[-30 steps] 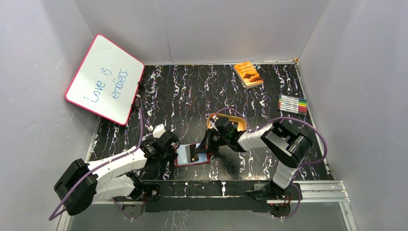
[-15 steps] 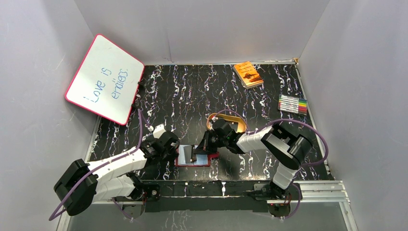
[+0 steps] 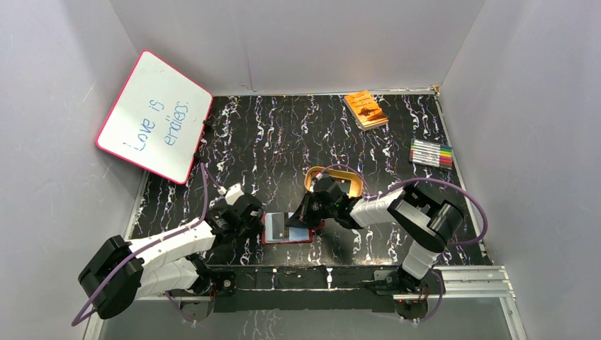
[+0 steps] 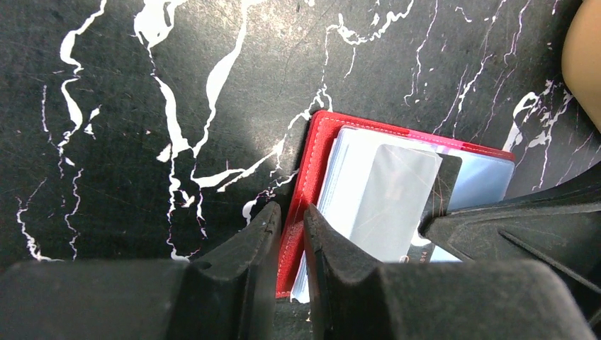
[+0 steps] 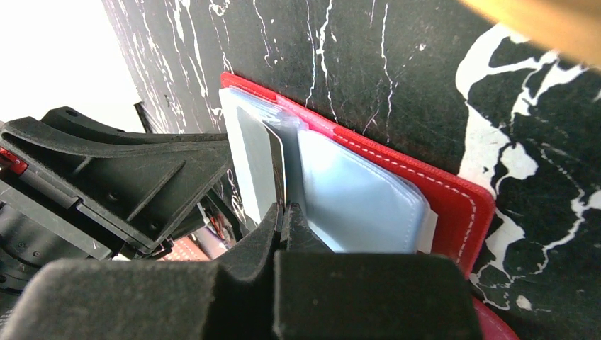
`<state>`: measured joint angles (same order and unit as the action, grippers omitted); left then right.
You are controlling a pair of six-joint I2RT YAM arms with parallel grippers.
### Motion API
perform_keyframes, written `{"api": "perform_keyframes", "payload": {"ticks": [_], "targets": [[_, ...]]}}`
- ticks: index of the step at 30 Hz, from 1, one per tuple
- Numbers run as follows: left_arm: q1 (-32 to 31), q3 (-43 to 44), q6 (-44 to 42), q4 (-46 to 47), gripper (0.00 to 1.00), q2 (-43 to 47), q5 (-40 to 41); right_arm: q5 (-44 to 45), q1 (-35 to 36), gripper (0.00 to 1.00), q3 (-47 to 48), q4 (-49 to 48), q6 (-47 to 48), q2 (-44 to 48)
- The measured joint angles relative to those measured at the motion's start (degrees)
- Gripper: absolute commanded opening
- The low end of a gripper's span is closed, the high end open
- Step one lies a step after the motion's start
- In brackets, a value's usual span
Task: Put the credit cards into the card holder
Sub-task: Insert the credit card into the card holder.
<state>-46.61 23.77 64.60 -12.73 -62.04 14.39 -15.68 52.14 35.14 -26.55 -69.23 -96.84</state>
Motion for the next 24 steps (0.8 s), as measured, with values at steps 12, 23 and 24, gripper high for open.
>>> {"api": "perform_keyframes", "payload": {"ticks": [12, 23, 24], "targets": [[0.0, -0.55, 0.61, 0.76, 0.17, 0.46, -0.63, 1.7, 1.55, 0.11, 1.2, 1.4, 0.52, -0.04], [0.0, -0.72, 1.05, 0.9, 0.17, 0.66, -1.57, 2.47, 1.64, 0.4, 1.2, 5.66, 2.84, 1.66], [0.0, -0.72, 1.05, 0.94, 0.17, 0.66, -1.57, 2.45, 1.64, 0.4, 1.2, 5.68, 3.04, 1.73]]}}
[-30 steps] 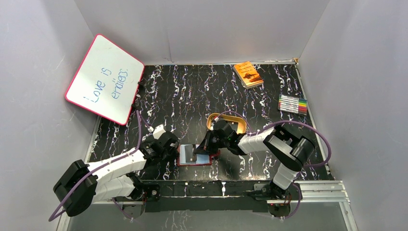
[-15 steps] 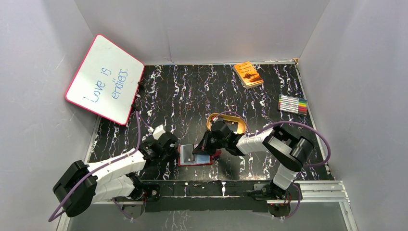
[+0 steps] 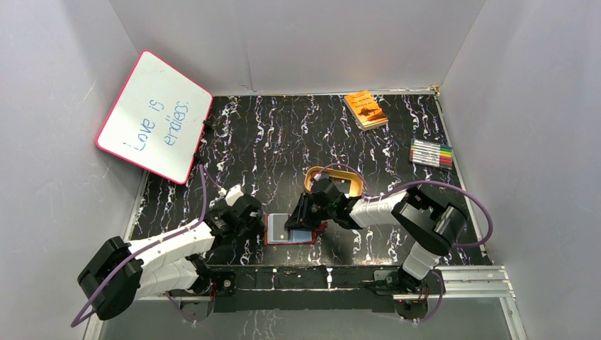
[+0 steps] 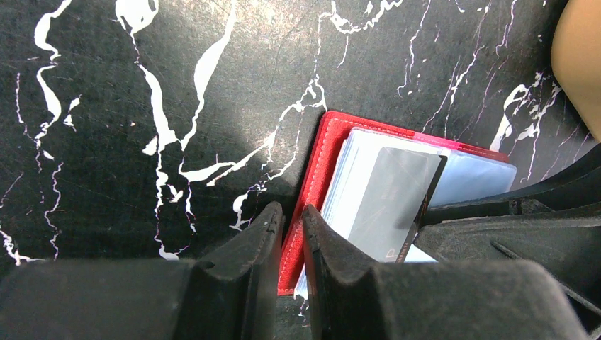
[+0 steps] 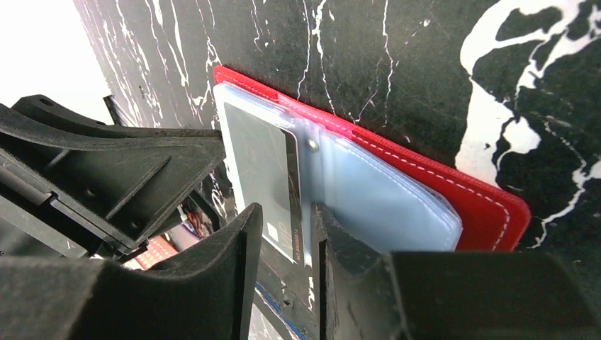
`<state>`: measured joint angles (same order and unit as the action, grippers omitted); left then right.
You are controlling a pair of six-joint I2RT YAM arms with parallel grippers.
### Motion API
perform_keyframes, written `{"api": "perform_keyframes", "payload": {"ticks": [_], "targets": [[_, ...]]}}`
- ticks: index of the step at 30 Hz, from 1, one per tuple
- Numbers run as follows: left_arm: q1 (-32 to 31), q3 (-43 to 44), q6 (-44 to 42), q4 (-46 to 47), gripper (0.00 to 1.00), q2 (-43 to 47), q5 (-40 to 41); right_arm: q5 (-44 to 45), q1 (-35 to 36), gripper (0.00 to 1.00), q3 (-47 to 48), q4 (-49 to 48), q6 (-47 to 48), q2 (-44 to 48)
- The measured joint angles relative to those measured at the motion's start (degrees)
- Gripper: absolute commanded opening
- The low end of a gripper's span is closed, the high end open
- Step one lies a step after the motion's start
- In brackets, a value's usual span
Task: Put the credit cards into the card holder
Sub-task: Insert the credit card into the card holder.
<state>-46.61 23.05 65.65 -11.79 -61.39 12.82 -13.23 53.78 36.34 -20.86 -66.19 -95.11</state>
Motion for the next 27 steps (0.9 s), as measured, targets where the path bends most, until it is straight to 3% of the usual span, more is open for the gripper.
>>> {"api": "perform_keyframes", "payload": {"ticks": [21, 25, 27], "targets": [[0.0, -0.92, 0.02, 1.55, 0.1, 0.35, -2.56, -0.17, 1.38, 0.41, 5.07, 5.33, 2.38, -1.14], [0.0, -0.92, 0.02, 1.38, 0.12, 0.5, -2.51, -0.17, 1.49, 0.42, 6.16, 6.95, 3.26, -1.79], [0.0, -0.92, 0.04, 0.94, 0.16, 0.81, -2.43, -0.13, 1.53, 0.48, 6.64, 7.85, 3.76, -1.79]]}}
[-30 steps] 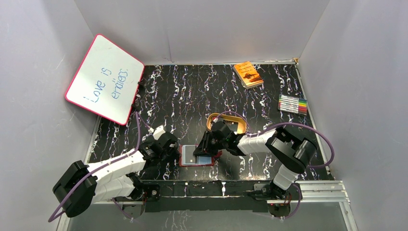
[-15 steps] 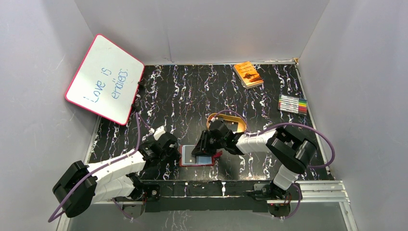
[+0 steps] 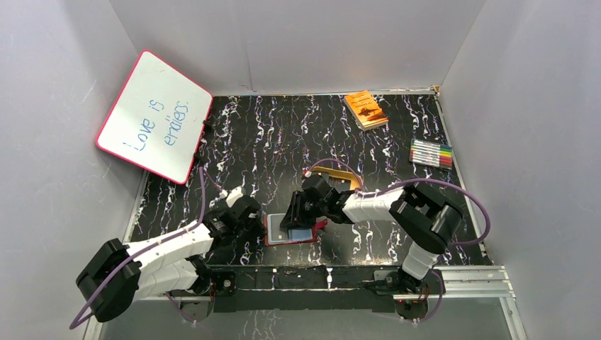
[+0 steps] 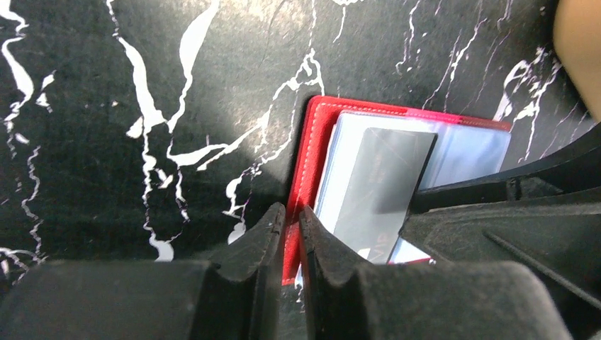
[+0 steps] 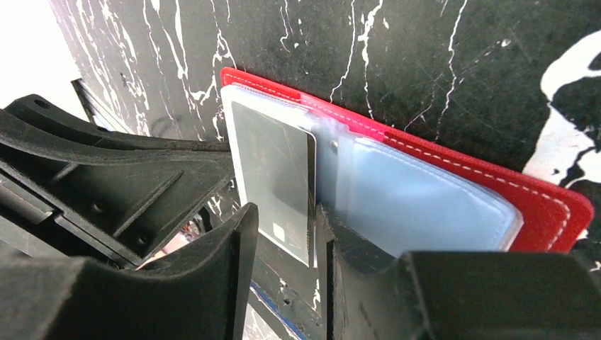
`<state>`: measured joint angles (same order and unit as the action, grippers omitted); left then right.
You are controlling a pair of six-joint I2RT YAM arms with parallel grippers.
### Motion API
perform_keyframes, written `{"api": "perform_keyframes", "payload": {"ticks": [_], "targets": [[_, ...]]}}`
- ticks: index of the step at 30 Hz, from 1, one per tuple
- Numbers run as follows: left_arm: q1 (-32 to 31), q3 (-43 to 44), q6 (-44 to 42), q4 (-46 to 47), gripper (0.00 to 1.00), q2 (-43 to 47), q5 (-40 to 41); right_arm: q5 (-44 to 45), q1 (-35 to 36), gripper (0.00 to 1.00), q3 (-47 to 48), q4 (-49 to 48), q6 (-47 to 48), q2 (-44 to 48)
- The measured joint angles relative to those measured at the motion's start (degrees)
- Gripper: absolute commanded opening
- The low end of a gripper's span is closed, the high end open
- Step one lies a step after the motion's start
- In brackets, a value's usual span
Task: Put the credit cards into the card holder
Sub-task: Insert the credit card into the card holder, then pick up the credit card from the storage box.
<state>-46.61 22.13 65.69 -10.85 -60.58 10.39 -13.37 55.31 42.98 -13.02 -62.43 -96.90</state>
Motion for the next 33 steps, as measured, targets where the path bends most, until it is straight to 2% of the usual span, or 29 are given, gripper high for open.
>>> {"api": "perform_keyframes", "payload": {"ticks": [5, 7, 9, 12, 17, 23, 25, 33], "targets": [[-0.02, 0.24, -0.02, -3.91, 0.34, 2.43, 0.72, 1.6, 0.35, 0.61, 1.81, 5.33, 2.62, 1.79], [-0.02, 0.83, -0.33, -6.51, 0.48, 3.54, 1.31, 2.75, 0.39, 0.65, 2.67, 8.61, 4.22, 3.93], [-0.02, 1.7, -0.85, -9.68, 0.66, 4.7, 2.27, 4.46, 0.44, 0.7, 3.85, 13.03, 6.1, 7.26], [-0.02, 3.65, -1.84, -14.19, 0.79, 6.8, 3.67, 8.24, 0.26, 0.7, 6.56, 19.63, 10.08, 13.42], [-0.02, 7.52, -4.26, -17.94, 0.82, 11.37, 5.86, 13.79, -4.26, 0.68, 9.53, 25.75, 17.92, 21.66], [-0.02, 9.4, -8.7, -18.34, 0.81, 14.32, 7.85, 9.11, -24.09, 0.61, 7.93, 25.88, 25.24, 24.0], [-0.02, 9.4, -9.73, -18.4, 0.81, 14.73, 8.22, 7.08, -27.74, 0.61, 6.32, 25.03, 26.08, 23.34], [-0.02, 9.4, -12.15, -18.43, 0.8, 14.6, 9.01, 0.83, -29.92, 0.64, 5.86, 18.82, 26.62, 11.32]]}}
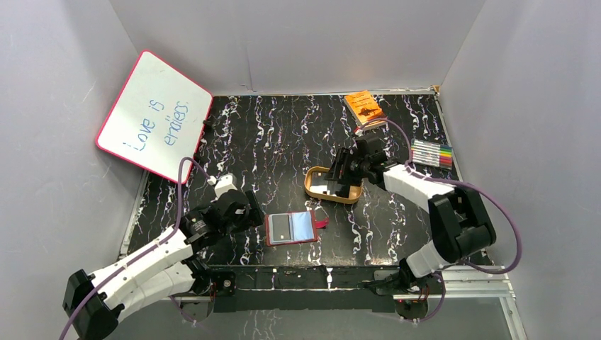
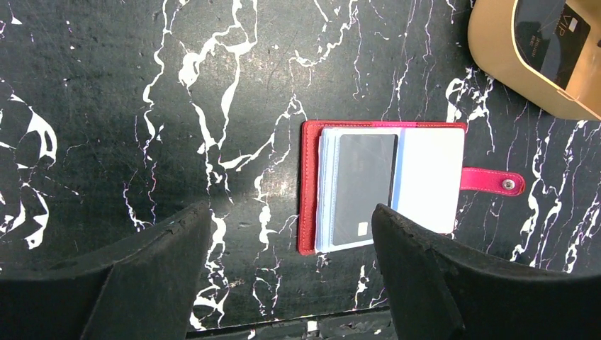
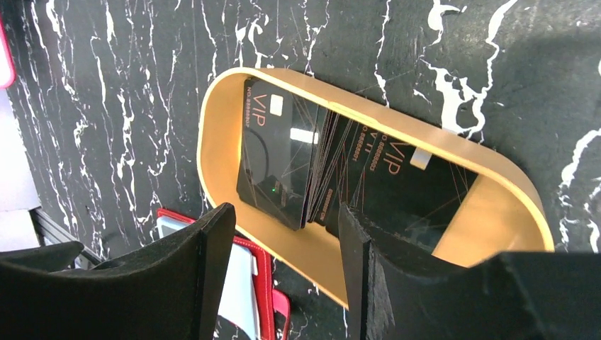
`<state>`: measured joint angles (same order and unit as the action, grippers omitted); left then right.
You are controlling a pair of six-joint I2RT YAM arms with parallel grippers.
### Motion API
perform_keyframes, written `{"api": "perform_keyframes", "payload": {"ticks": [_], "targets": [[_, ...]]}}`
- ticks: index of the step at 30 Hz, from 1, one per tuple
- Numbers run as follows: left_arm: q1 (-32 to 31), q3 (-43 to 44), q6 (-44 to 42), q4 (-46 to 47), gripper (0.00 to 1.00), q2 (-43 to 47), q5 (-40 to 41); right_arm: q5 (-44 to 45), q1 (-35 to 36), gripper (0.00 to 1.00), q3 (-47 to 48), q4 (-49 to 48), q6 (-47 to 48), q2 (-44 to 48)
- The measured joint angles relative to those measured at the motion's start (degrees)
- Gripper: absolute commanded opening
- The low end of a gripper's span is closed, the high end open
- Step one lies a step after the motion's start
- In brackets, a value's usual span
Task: Put the credit cards into the card holder
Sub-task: Pick up the credit card from the storage box.
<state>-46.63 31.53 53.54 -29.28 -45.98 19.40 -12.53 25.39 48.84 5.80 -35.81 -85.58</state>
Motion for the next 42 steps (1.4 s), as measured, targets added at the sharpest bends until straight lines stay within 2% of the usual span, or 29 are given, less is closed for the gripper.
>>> {"api": "perform_keyframes", "payload": {"ticks": [4, 9, 18, 26, 36, 39, 42], "targets": [[0.02, 0.0, -0.24, 0.04, 0.8, -0.02, 0.11, -0.76, 0.0, 0.63, -0.02, -3.06, -0.57, -3.15], [0.02, -0.02, -0.46, 0.04, 0.8, 0.66, 0.15, -1.42, -0.04, 0.56, -0.09, -5.86, -1.55, -5.22], [0.02, -0.07, -0.46, 0.04, 0.8, 0.85, 0.55, -2.36, -0.04, 0.54, 0.07, -6.05, -1.88, -9.9], [0.02, -0.07, -0.46, 0.04, 0.8, -0.35, 0.55, -2.8, -0.04, 0.36, 0.22, -6.19, -1.75, -10.84], [0.02, -0.07, -0.42, 0.04, 0.8, -0.46, 0.55, -3.13, -0.02, 0.28, 0.42, -6.67, -1.95, -10.78], [0.0, -0.09, -0.42, 0.04, 0.8, -0.74, 0.52, -3.06, -0.04, 0.29, 0.04, -6.95, -2.21, -10.38], [0.0, -0.07, -0.42, 0.04, 0.8, -0.96, 0.52, -3.1, -0.2, 0.43, -0.63, -7.39, -2.84, -9.92]]}}
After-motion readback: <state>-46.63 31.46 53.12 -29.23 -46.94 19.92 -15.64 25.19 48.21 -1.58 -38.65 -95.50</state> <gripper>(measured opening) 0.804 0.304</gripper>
